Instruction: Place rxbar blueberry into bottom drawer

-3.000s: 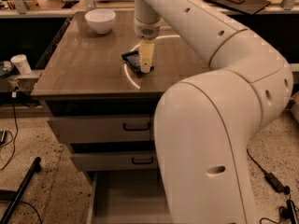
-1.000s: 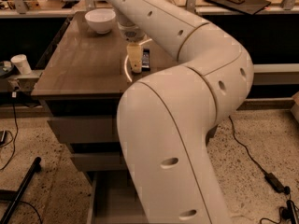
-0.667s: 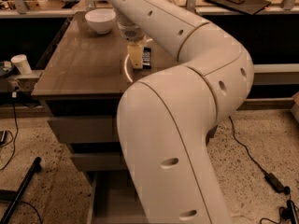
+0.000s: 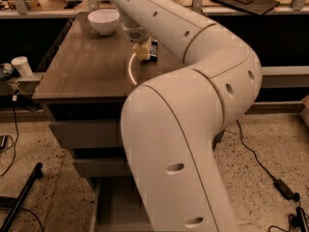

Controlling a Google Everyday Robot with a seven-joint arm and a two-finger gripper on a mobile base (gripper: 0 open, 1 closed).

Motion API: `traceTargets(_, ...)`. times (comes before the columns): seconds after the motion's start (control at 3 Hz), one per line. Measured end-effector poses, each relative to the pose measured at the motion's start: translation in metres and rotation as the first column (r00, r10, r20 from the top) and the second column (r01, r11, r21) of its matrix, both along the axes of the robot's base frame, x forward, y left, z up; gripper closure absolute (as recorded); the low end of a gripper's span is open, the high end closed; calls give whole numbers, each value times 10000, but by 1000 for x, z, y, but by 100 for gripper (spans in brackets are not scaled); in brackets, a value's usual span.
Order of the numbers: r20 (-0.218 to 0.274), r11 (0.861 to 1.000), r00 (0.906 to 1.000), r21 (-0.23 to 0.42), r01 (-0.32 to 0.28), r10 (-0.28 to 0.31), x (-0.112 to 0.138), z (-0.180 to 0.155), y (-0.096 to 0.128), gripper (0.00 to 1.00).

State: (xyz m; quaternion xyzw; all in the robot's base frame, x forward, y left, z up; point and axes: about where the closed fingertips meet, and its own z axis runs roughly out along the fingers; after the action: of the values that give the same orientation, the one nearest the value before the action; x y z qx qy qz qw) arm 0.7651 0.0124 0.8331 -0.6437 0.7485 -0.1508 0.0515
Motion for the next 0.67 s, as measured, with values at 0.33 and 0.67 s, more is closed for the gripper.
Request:
traceTargets(0.33, 86, 10000, 10000, -26, -50, 50, 2, 2, 1, 100)
traceTargets(0.67, 249, 9999, 9996, -86, -149, 151, 7, 7, 4, 100)
